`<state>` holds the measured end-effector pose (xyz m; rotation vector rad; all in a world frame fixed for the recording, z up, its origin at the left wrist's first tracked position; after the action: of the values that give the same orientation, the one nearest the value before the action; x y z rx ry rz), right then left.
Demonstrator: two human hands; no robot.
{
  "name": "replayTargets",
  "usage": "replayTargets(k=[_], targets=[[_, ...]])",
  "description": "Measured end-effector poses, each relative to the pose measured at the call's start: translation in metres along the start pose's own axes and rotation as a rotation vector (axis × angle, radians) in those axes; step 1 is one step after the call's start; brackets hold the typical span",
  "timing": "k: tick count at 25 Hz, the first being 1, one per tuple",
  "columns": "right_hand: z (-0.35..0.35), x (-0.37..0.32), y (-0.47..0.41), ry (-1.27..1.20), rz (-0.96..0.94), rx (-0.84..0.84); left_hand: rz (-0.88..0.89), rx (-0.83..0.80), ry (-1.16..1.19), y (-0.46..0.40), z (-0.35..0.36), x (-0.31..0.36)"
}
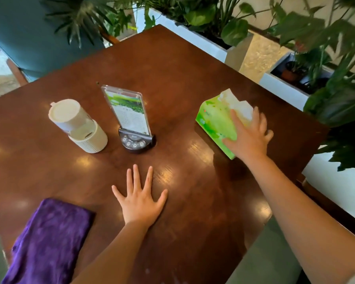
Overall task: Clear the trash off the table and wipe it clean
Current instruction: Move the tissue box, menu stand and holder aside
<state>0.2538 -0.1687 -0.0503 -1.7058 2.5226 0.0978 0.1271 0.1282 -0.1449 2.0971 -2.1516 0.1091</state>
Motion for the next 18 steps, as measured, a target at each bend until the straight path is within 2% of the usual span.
replayTargets(k=[3,6,10,18], targets=[[0.021,-0.01,0.013,0.126,-0.109,0.017,0.001,0.006,0.002,-0.002,0.0,0.0],[0.024,-0.011,0.015,0.139,-0.136,0.084,0.004,0.005,-0.015,-0.002,0.001,0.0],[0.023,-0.003,-0.009,0.133,-0.183,0.038,0.003,0.004,-0.013,0.0,0.0,0.001],[0.023,-0.008,-0.064,0.161,-0.073,0.039,-0.002,0.017,-0.018,-0.001,0.0,0.0]])
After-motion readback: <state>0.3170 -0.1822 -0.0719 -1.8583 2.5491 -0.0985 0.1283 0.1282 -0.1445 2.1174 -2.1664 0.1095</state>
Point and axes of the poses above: each hand's wrist, its own y-axis away from the middle knuckle, its own z-axis out of the palm, x = y × z, the point moved 6 cm from there along -y, towards the middle knuckle, and after that the axes turned 11 degrees about z, right-handed, at the moved point
